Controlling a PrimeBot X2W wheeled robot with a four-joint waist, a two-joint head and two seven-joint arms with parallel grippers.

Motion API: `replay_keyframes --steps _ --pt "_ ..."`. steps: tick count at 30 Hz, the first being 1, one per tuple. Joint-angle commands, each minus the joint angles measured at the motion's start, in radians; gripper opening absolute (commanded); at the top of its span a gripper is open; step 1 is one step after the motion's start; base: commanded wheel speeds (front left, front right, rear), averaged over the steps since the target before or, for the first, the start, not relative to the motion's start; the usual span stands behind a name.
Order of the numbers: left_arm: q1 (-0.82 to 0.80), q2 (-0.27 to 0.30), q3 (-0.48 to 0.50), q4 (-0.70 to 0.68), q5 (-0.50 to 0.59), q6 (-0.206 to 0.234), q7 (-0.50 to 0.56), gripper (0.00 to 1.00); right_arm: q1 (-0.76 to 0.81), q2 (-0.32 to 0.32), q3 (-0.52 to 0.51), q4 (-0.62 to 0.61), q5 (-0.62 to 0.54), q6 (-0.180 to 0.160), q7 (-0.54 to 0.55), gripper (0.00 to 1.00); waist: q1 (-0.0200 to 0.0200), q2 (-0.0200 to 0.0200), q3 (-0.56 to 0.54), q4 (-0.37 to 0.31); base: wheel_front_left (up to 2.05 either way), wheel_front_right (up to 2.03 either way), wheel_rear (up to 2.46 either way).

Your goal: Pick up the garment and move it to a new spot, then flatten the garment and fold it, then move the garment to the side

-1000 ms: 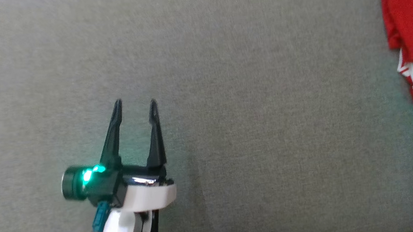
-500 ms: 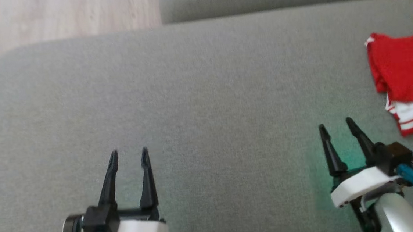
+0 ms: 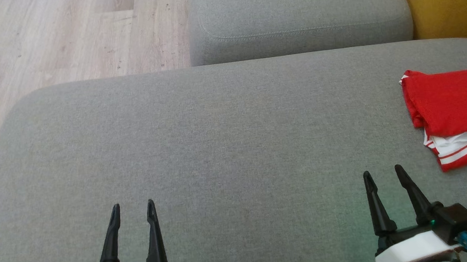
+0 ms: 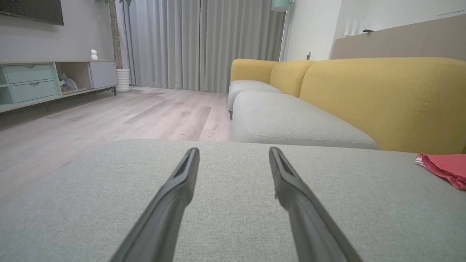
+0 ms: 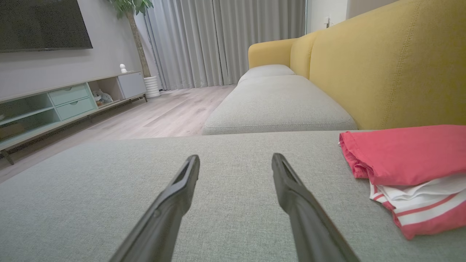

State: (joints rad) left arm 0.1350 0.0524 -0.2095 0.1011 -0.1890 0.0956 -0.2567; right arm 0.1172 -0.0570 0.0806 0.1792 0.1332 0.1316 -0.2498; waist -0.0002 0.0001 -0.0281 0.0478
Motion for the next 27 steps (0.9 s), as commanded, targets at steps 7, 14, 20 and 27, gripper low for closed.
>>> replay_keyframes --steps 7,14,20,27 --pt "-0.021 -0.002 0.043 -0.033 0.026 -0.008 -0.005 1.00 -0.017 0.005 0.017 -0.034 -0.015 -0.001 -0.012 1.00 0.0002 -0.0001 -0.010 -0.001 0.00 0.00 0.00" --pt "0.010 0.000 0.008 0.008 0.036 -0.007 0.000 0.00 0.003 0.010 -0.007 0.003 -0.010 0.000 0.000 0.00 0.0002 -0.0001 -0.015 -0.005 0.00 0.00 0.00" --pt "0.016 0.002 0.011 0.041 -0.010 -0.012 0.006 0.00 0.005 0.008 -0.005 0.037 0.036 0.000 0.009 0.00 0.0002 -0.0001 -0.014 -0.006 0.00 0.00 0.00" --pt "0.000 0.008 0.022 0.049 -0.099 -0.024 0.023 0.00 -0.010 0.002 -0.010 0.041 0.126 0.000 0.025 0.00 0.0002 -0.0001 -0.011 -0.008 0.00 0.00 0.00"
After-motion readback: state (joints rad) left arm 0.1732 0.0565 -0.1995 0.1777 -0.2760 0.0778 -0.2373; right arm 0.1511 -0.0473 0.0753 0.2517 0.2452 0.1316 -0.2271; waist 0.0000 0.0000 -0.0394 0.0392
